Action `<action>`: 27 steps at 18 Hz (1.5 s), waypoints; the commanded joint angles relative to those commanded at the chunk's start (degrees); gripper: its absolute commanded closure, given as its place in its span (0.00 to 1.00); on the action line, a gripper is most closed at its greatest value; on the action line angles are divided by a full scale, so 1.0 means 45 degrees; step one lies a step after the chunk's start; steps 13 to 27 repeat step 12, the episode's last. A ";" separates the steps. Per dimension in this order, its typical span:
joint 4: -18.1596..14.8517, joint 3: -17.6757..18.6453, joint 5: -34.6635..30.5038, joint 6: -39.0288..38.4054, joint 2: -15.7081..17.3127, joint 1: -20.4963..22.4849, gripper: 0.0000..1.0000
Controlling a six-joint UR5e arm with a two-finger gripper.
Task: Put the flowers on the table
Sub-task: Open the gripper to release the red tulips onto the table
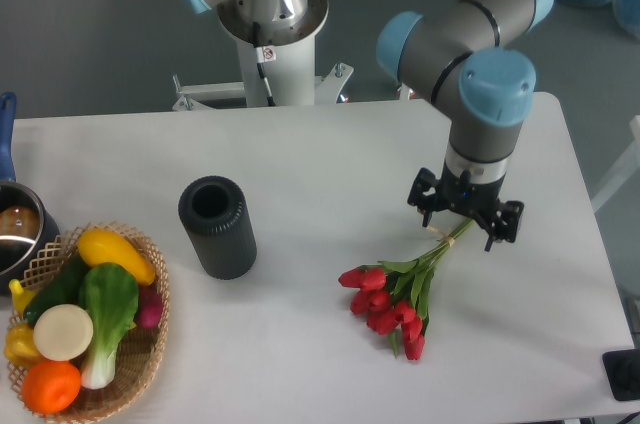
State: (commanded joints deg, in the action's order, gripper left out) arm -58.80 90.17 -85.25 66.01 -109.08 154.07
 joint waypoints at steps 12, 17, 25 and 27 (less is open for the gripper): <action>0.0059 0.1309 0.0918 0.0801 0.1525 0.0821 0.00; 0.0059 0.1309 0.0918 0.0801 0.1525 0.0821 0.00; 0.0059 0.1309 0.0918 0.0801 0.1525 0.0821 0.00; 0.0059 0.1309 0.0918 0.0801 0.1525 0.0821 0.00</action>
